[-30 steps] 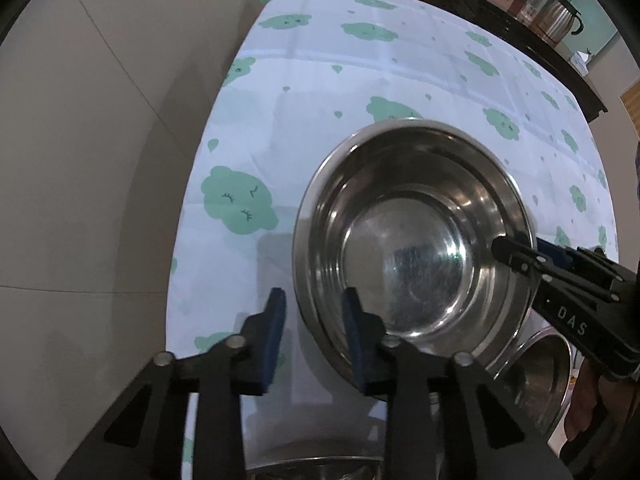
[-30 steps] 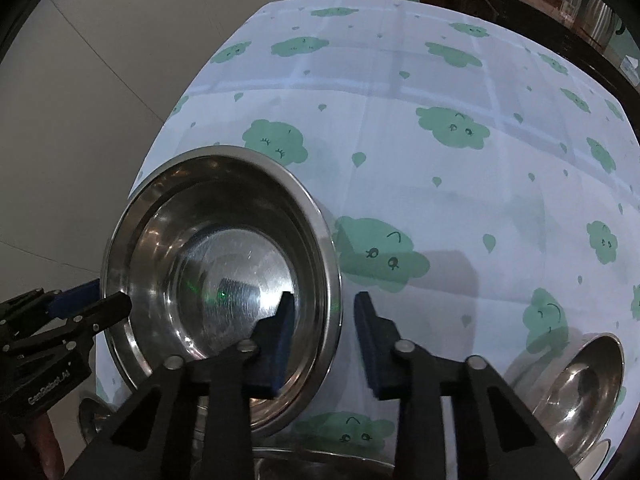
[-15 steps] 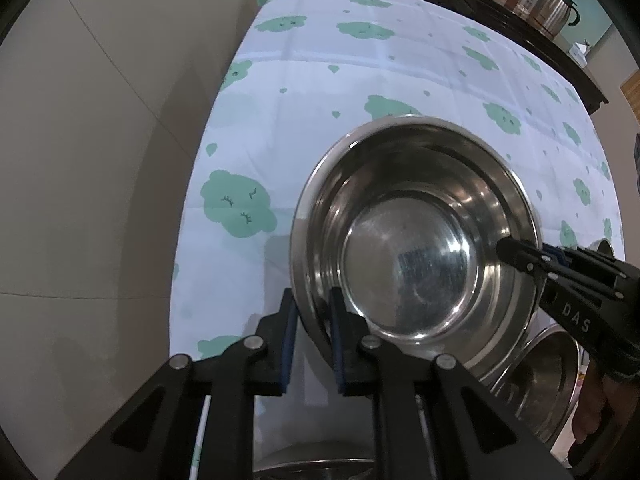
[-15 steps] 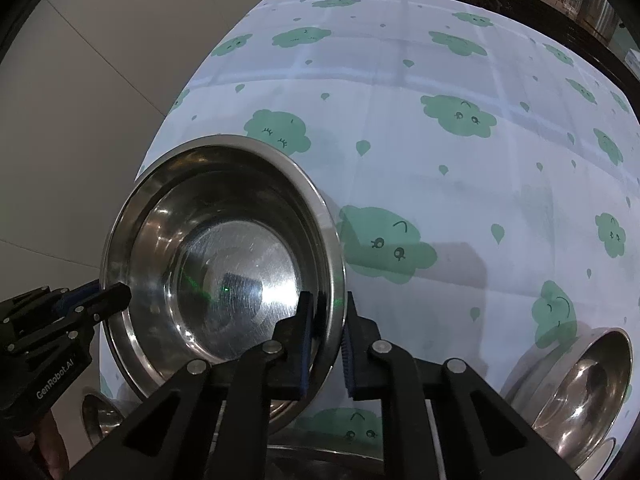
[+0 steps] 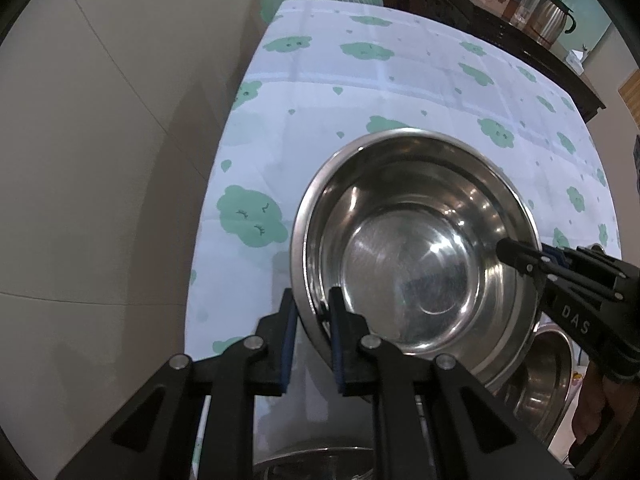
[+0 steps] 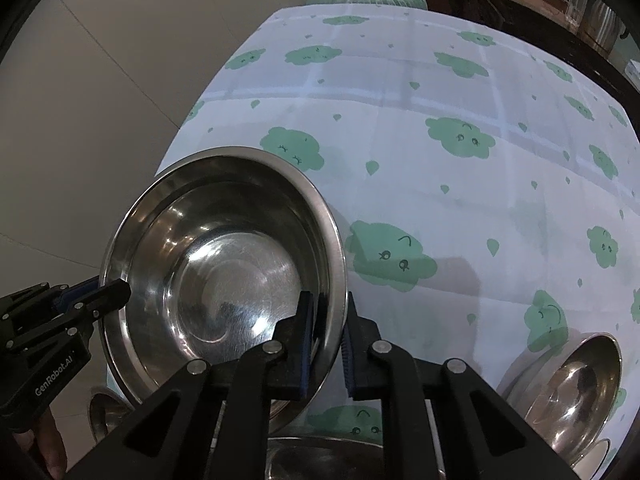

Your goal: Organize plates and bowls

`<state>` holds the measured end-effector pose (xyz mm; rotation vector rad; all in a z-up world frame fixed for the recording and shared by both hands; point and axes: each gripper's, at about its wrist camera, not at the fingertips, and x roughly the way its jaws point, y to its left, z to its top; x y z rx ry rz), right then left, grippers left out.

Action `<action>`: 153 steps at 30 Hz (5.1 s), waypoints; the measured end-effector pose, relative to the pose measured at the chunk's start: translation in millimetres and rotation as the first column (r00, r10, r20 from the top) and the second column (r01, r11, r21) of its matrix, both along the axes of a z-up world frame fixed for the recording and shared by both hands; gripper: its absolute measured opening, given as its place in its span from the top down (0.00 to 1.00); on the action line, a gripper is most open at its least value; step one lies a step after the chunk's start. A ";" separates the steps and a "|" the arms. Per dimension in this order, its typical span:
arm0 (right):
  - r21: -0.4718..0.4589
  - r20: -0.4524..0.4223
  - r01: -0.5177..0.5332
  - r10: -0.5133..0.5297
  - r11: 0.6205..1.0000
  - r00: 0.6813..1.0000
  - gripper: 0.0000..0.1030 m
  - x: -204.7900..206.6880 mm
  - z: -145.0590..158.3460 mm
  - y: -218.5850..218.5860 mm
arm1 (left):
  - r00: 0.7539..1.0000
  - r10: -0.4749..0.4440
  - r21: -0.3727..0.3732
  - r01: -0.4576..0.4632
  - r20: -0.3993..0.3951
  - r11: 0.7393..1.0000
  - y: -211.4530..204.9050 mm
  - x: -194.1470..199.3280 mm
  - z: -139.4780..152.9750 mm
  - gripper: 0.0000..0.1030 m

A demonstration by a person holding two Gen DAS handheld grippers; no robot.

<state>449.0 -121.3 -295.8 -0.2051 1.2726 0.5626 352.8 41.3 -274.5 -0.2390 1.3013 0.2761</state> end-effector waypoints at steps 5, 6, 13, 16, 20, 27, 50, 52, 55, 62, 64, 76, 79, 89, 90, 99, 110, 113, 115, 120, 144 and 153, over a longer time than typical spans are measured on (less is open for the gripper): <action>0.004 0.013 -0.008 0.008 1.000 1.000 0.86 -3.8 6.5 1.2 | 1.000 0.004 0.005 -0.004 0.012 1.000 1.4 -5.8 5.2 0.88; 0.004 0.015 -0.009 0.009 1.000 1.000 0.86 -4.7 7.8 1.7 | 1.000 0.005 0.005 -0.005 0.013 1.000 1.4 -6.6 6.1 0.88; 0.011 0.036 -0.018 0.017 1.000 0.999 0.86 -12.2 18.8 5.5 | 1.000 0.012 0.011 -0.012 0.027 1.000 2.7 -13.8 14.2 0.88; 0.018 0.047 -0.020 0.019 1.000 0.999 0.86 -16.6 25.5 6.4 | 0.999 0.014 0.016 -0.015 0.038 1.000 3.1 -19.2 20.2 0.88; 0.029 0.056 -0.024 0.022 0.999 0.998 0.86 -23.3 33.2 6.8 | 0.999 0.015 0.024 -0.016 0.048 1.000 3.2 -27.0 27.5 0.88; 0.038 0.068 -0.036 0.034 0.999 0.997 0.86 -34.6 42.8 8.8 | 0.998 0.026 0.029 -0.028 0.059 0.999 6.8 -38.7 35.1 0.88; 0.051 0.107 -0.096 0.090 0.994 0.990 0.86 -99.4 65.9 18.9 | 0.994 0.071 0.033 -0.074 0.087 0.997 12.3 -105.9 55.9 0.88; 0.053 0.107 -0.097 0.091 0.994 0.990 0.86 -105.7 66.9 18.2 | 0.994 0.072 0.033 -0.075 0.088 0.997 12.0 -112.0 56.8 0.88; 0.055 0.109 -0.101 0.094 0.993 0.990 0.86 -115.8 68.2 17.3 | 0.993 0.075 0.034 -0.078 0.087 0.996 11.2 -121.1 57.4 0.88; 0.054 0.115 -0.105 0.098 0.993 0.989 0.86 -136.1 70.0 15.2 | 0.993 0.080 0.029 -0.083 0.086 0.996 7.5 -139.4 56.3 0.88; 0.052 0.114 -0.104 0.098 0.993 0.989 0.86 -141.1 70.1 14.5 | 0.993 0.080 0.027 -0.083 0.085 0.996 7.1 -143.7 55.8 0.88; 0.053 0.119 -0.109 0.102 0.993 0.988 0.86 -165.4 74.0 11.3 | 0.993 0.083 0.020 -0.085 0.088 0.996 3.0 -171.2 57.3 0.88; 0.049 0.116 -0.113 0.106 0.992 0.987 0.86 -172.3 72.2 10.9 | 0.993 0.083 0.017 -0.085 0.082 0.996 2.5 -177.6 55.5 0.88; 0.037 0.102 -0.116 0.112 0.993 0.989 0.86 -190.7 65.6 8.6 | 0.995 0.072 0.013 -0.073 0.065 0.997 -0.7 -194.8 50.0 0.88; 0.037 0.100 -0.116 0.111 0.993 0.989 0.86 -192.8 64.9 8.0 | 0.995 0.072 0.010 -0.073 0.062 0.997 -0.9 -196.4 48.6 0.88; 0.020 0.084 -0.125 0.123 0.992 0.989 0.86 -206.6 55.6 8.2 | 0.997 0.070 0.008 -0.070 0.041 0.998 -1.8 -208.2 39.0 0.88; -0.006 0.068 -0.128 0.128 0.992 0.989 0.86 -213.1 44.3 6.2 | 0.998 0.054 0.002 -0.055 0.023 0.999 -5.3 -211.5 29.6 0.88; -0.009 0.064 -0.129 0.129 0.992 0.990 0.85 -214.1 42.2 5.6 | 0.998 0.050 0.005 -0.050 0.023 0.999 -5.2 -210.2 28.9 0.88; -0.011 0.064 -0.132 0.132 0.991 0.989 0.85 -213.6 40.9 6.2 | 0.999 0.047 0.008 -0.048 0.020 0.999 -5.5 -210.2 28.4 0.88; -0.016 0.060 -0.138 0.139 0.990 0.989 0.85 -215.0 37.6 7.5 | 0.999 0.042 0.006 -0.042 0.008 0.999 -5.0 -210.8 23.5 0.87; -0.051 0.035 -0.157 0.159 0.986 0.987 0.85 -218.6 18.6 9.0 | 0.999 0.032 -0.008 -0.032 -0.032 0.999 -4.9 -209.4 3.6 0.87; -0.055 0.033 -0.172 0.174 0.984 0.984 0.84 -219.0 15.1 10.6 | 0.998 0.035 -0.019 -0.036 -0.047 0.999 -2.7 -210.2 -3.5 0.86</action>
